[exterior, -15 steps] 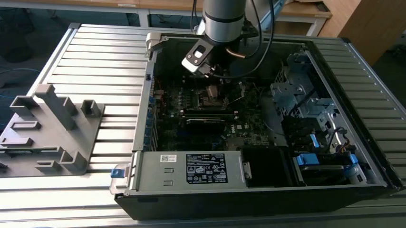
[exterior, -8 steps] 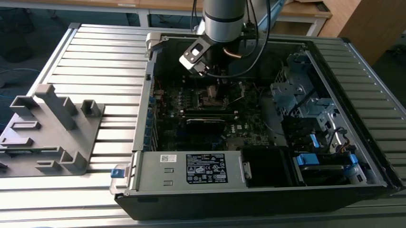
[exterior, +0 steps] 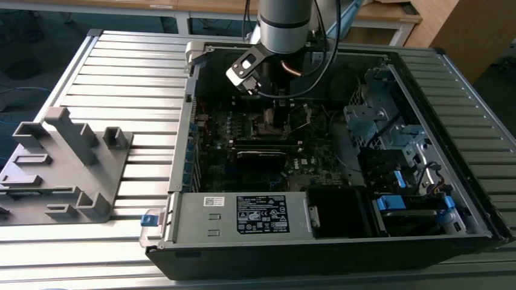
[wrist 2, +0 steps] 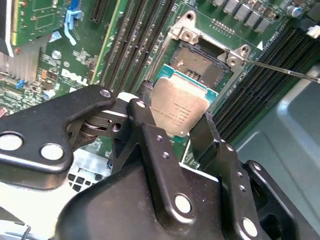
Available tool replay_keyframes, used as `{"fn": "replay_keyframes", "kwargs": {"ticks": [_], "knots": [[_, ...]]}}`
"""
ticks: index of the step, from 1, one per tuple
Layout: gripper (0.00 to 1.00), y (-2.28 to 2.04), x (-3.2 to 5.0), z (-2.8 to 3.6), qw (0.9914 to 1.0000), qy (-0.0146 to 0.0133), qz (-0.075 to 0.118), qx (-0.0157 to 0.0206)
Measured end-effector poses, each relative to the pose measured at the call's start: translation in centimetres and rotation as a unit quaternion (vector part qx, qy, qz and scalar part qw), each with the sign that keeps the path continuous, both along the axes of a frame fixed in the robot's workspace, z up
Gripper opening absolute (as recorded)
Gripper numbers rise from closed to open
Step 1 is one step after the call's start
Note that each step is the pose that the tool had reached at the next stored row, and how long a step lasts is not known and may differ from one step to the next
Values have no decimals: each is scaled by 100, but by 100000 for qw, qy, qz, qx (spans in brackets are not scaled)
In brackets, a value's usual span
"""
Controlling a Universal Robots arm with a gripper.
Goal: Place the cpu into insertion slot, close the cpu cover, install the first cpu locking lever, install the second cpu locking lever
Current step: 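Place the cpu into insertion slot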
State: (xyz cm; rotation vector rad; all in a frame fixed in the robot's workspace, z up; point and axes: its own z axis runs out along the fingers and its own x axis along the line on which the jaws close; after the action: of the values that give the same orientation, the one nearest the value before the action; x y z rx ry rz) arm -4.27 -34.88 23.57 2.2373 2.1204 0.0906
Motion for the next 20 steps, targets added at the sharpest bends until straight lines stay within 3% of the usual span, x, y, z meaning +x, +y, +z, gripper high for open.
{"fn": "replay_keyframes", "kwargs": {"ticks": [1, 2, 8, 11, 16, 20], "knots": [[54, 0, 0, 0, 99999, 0, 3, 389], [54, 0, -1, 0, 99999, 4, 3, 545], [54, 0, -7, -22, 99998, 3, 11, 686], [54, 0, -12, -35, 99984, -2, 118, 1784], [54, 0, -12, -50, 99975, 19, 1230, 1857], [54, 0, -13, -62, 99915, 71, 3697, 1838]]}}
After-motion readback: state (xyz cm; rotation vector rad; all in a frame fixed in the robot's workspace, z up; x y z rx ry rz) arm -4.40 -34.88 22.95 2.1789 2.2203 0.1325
